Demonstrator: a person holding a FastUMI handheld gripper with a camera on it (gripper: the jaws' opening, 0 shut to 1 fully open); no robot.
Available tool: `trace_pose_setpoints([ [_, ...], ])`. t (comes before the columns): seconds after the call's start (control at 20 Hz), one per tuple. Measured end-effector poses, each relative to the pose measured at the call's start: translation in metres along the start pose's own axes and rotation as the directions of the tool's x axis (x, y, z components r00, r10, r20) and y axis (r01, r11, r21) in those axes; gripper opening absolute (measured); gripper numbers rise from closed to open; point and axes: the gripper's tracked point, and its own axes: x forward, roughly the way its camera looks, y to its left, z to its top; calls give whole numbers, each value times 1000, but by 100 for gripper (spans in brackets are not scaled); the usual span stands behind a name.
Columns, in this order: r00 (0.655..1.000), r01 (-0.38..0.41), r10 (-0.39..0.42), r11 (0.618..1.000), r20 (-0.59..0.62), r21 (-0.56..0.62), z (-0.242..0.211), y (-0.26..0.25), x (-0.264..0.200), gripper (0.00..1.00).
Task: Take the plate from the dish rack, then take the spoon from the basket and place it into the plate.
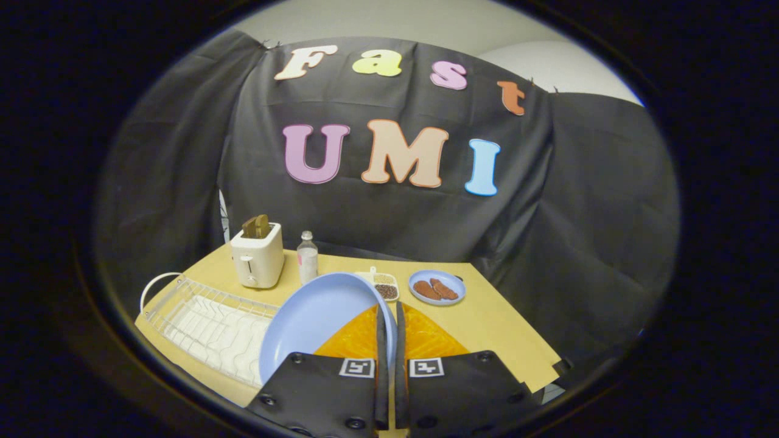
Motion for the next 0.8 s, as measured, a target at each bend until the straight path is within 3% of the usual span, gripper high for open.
trace_pose_setpoints([
  [0.4,996,-29,41,987,-79,157,-46,-56,-5,7],
  [0.8,983,-70,106,972,-153,224,-111,-75,6,7],
])
